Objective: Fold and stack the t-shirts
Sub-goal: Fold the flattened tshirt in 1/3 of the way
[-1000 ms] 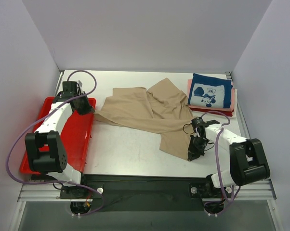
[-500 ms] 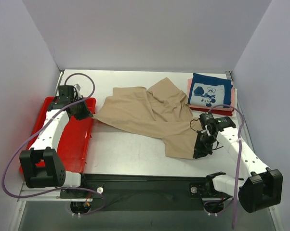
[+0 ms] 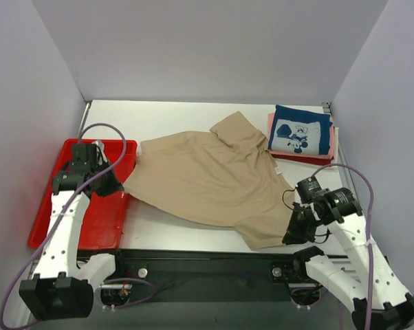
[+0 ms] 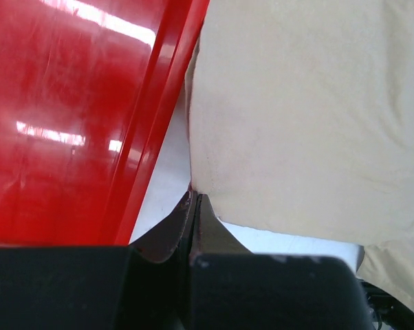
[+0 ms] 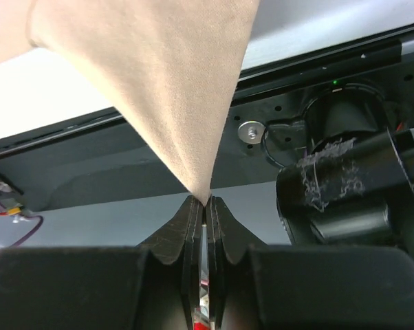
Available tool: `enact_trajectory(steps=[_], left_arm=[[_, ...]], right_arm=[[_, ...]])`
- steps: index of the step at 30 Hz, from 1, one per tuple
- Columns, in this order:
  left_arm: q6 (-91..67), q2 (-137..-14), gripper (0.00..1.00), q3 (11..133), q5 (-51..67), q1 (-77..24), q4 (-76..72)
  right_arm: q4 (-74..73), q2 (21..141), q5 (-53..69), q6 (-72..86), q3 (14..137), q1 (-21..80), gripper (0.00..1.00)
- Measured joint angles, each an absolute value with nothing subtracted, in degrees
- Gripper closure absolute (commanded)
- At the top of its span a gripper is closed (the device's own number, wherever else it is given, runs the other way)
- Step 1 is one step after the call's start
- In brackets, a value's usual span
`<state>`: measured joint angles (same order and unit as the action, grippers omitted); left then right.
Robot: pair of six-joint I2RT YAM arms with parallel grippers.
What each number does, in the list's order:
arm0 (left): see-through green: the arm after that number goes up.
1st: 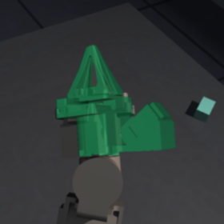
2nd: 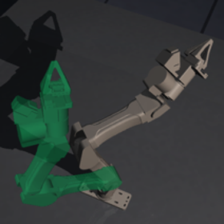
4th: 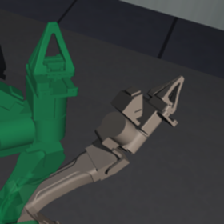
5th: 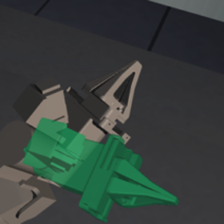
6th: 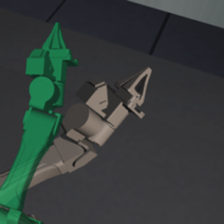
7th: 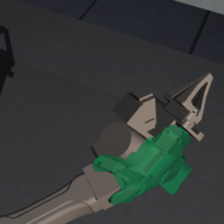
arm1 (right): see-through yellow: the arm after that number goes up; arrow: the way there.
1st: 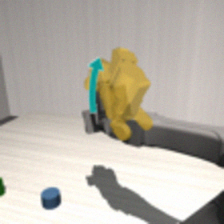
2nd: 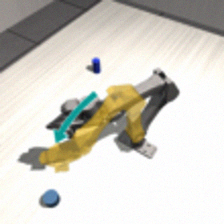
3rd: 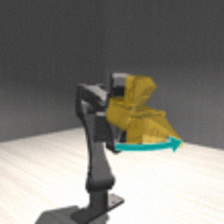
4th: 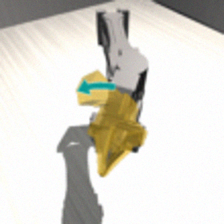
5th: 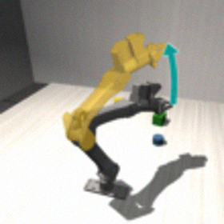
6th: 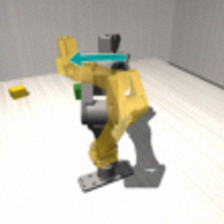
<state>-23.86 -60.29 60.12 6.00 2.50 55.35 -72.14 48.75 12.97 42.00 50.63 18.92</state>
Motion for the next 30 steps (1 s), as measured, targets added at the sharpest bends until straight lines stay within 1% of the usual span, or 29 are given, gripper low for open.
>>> enact_trajectory(steps=[4,8,16,24,30], left_arm=[[-25.52,-54.81,1.00,57.98,4.67,2.50,60.88],[-26.50,-50.81,1.00,57.58,3.62,2.50,65.54],[-26.85,-49.32,1.00,55.81,3.51,2.50,68.45],[-26.76,-56.27,1.00,54.78,5.65,2.50,66.85],[-26.24,-61.58,1.00,54.65,5.67,2.50,64.86]], right_arm=[[-73.54,45.54,13.63,44.84,51.62,19.27,1.00],[-73.93,45.19,14.70,47.57,53.78,21.08,1.00],[-74.72,43.59,15.51,53.41,55.37,26.85,1.00],[-74.52,58.17,10.24,49.91,64.14,26.15,1.00],[-73.82,64.16,8.99,44.84,64.77,19.03,1.00]])
